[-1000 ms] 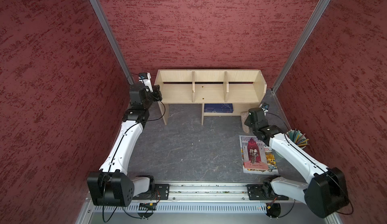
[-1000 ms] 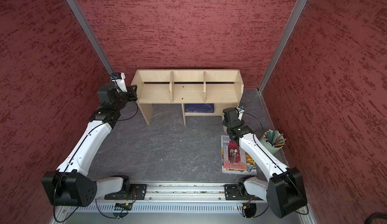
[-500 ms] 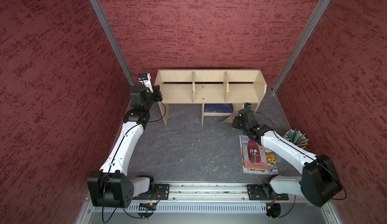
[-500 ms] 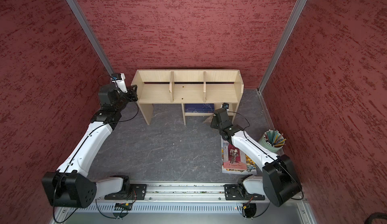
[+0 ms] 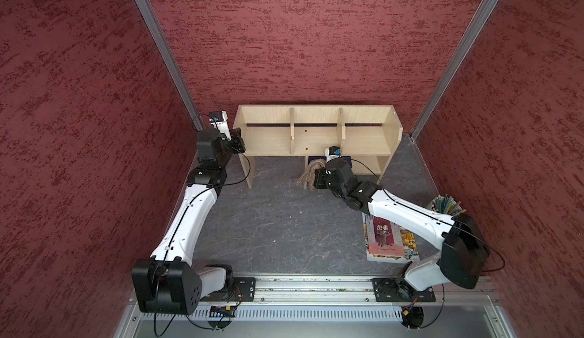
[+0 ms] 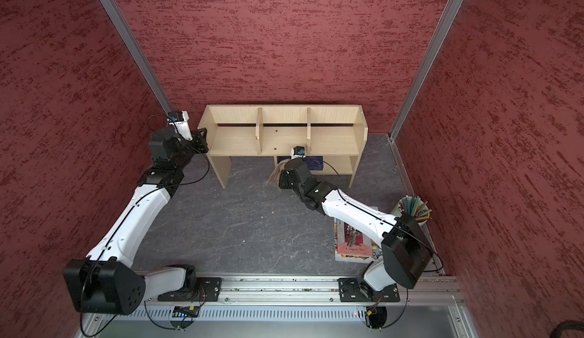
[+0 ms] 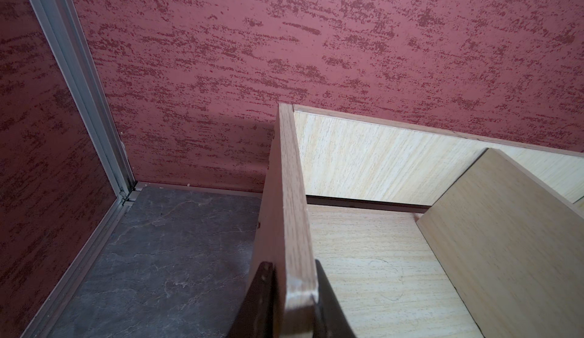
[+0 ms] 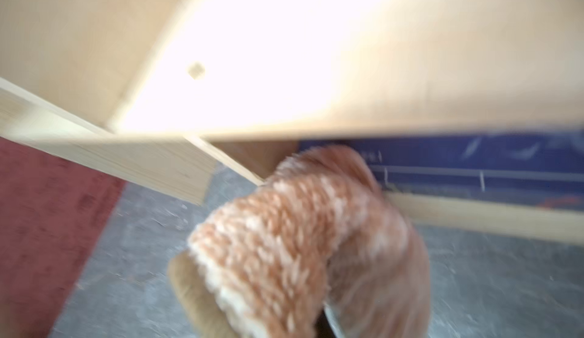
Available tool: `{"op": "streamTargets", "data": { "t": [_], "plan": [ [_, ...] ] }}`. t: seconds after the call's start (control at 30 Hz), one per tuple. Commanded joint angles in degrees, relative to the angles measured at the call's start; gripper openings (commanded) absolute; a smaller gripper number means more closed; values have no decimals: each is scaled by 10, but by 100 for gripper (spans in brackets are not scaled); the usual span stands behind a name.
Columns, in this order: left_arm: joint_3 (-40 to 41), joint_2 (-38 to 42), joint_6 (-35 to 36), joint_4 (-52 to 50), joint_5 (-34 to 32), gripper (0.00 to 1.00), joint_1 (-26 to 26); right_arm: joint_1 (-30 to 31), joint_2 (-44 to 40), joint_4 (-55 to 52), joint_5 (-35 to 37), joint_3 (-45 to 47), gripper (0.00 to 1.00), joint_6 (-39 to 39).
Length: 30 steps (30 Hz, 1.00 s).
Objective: Wipe the bookshelf clean with a cloth
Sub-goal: Wipe the dust from the shelf.
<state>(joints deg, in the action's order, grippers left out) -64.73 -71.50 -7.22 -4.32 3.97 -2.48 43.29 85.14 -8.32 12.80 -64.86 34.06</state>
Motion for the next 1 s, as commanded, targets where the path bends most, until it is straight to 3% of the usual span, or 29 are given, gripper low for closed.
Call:
{"op": "streamTargets", "data": {
  "t": [0.0,0.2,0.37,0.67,0.83,0.97],
  "plan": [
    [24,0,-71,-17,41,0,-8,-1,-38,13,21,-26,0,2],
    [26,-1,-70,-16,40,0,-7,-11,-98,-57,150,-15,0,-17],
    [27,0,-69,-14,40,0,-8,-74,-163,-150,201,5,0,-28],
    [31,3,-66,-11,39,0,-7,-244,-213,-226,152,16,0,-55],
    [35,3,-65,-8,41,0,-7,-285,-175,-211,113,14,0,-66],
    [39,3,-61,-5,40,0,-7,-290,-158,-126,84,100,0,-58]
  ]
}}
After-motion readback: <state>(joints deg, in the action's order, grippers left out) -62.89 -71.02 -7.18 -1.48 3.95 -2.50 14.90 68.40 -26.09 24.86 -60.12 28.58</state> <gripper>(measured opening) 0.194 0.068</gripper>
